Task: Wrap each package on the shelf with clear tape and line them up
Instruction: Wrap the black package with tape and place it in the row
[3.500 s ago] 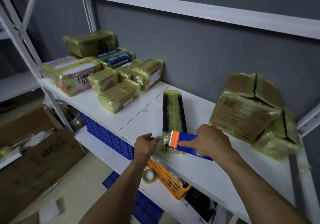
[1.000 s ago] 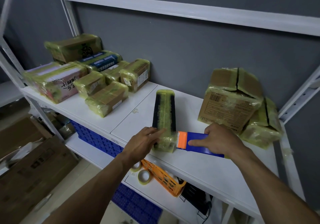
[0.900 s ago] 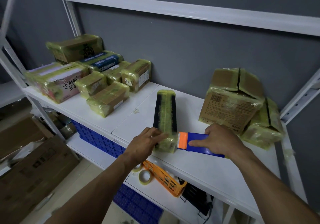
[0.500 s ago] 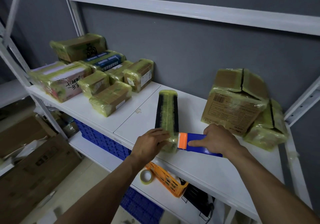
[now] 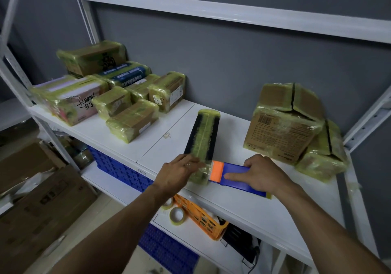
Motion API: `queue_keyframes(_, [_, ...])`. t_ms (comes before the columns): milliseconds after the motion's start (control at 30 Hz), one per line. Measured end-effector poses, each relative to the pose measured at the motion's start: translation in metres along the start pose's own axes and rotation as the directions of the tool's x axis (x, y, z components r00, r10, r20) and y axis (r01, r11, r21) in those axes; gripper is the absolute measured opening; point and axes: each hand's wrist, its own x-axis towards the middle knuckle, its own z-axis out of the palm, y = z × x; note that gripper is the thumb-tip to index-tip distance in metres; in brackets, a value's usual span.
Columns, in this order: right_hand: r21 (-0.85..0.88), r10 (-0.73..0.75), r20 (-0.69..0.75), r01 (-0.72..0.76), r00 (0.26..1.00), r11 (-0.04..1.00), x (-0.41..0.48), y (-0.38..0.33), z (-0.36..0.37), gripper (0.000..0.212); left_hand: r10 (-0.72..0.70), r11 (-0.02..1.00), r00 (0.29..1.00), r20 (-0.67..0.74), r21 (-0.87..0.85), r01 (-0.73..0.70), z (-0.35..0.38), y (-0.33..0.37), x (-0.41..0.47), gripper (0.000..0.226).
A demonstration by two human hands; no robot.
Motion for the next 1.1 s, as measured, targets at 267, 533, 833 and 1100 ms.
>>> queue_keyframes(267, [0.003,-0.018,-0.02,0.018,1.0,1.0,-0.011,0.006,-0.006,0.066,-0.029,0.994,0.999,-0.021,-0.104,0.027,0.004,-0.031,-0.008,0.061])
queue_keyframes(533, [-0.037,0.004,-0.027,-0.005,1.0,0.999,-0.006,0.019,0.002,0.066,-0.005,0.997,0.995,-0.099,-0.076,-0.002,0.017,-0.018,-0.005,0.085])
queue_keyframes(833, [0.007,0.028,0.002,-0.028,1.0,1.0,-0.008,0.017,0.006,0.064,-0.058,0.989,0.994,-0.098,-0.142,0.044,0.015,-0.015,0.005,0.026])
queue_keyframes(1100, [0.073,0.012,-0.034,-0.01,0.999,0.997,-0.025,0.019,-0.002,0.071,-0.053,0.964,0.998,-0.032,-0.263,0.043,0.009,-0.04,0.008,0.017])
